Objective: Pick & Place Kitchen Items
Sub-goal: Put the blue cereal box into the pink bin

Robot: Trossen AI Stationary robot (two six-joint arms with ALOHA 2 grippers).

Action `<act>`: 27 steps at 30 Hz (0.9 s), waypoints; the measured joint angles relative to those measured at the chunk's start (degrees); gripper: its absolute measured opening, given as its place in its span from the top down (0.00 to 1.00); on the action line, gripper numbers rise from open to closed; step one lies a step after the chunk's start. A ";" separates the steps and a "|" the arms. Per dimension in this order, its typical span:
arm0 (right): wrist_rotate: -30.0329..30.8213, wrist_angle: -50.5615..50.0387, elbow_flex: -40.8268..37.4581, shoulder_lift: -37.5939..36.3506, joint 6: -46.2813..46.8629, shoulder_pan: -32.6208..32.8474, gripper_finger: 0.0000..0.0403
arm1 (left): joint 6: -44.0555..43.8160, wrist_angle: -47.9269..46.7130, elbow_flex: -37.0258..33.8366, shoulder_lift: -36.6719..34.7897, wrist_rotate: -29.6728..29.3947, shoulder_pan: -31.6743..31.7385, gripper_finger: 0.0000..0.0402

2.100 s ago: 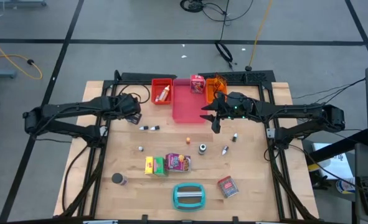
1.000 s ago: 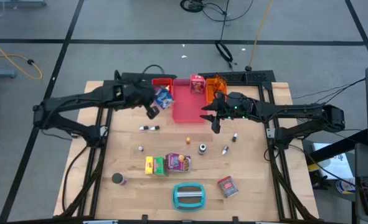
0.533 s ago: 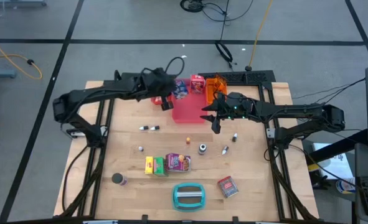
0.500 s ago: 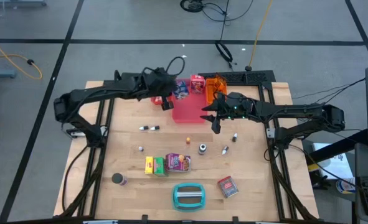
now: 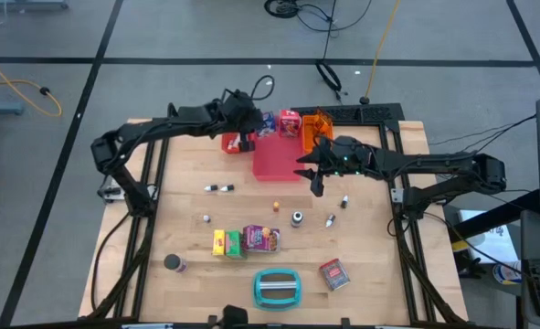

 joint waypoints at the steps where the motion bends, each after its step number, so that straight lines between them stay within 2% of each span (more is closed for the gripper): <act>1: 0.00 1.12 -0.76 -0.02 0.00 0.00 0.59 | 0.52 0.01 0.00 0.29 1.16 0.51 1.00; 7: 0.09 9.40 -5.84 -0.02 0.10 0.00 0.59 | 3.03 4.77 0.00 2.14 5.01 2.58 1.00; 14: 0.10 12.10 -6.43 -0.02 0.10 0.00 0.59 | 5.27 7.75 0.02 5.07 7.03 4.68 1.00; 21: 0.00 12.15 -6.43 -0.02 0.13 0.00 0.59 | 6.95 7.91 -0.02 7.22 2.77 4.94 1.00; 27: 0.04 12.20 -6.43 -0.02 0.13 0.00 0.59 | 5.86 8.86 -0.02 7.25 3.08 5.26 0.96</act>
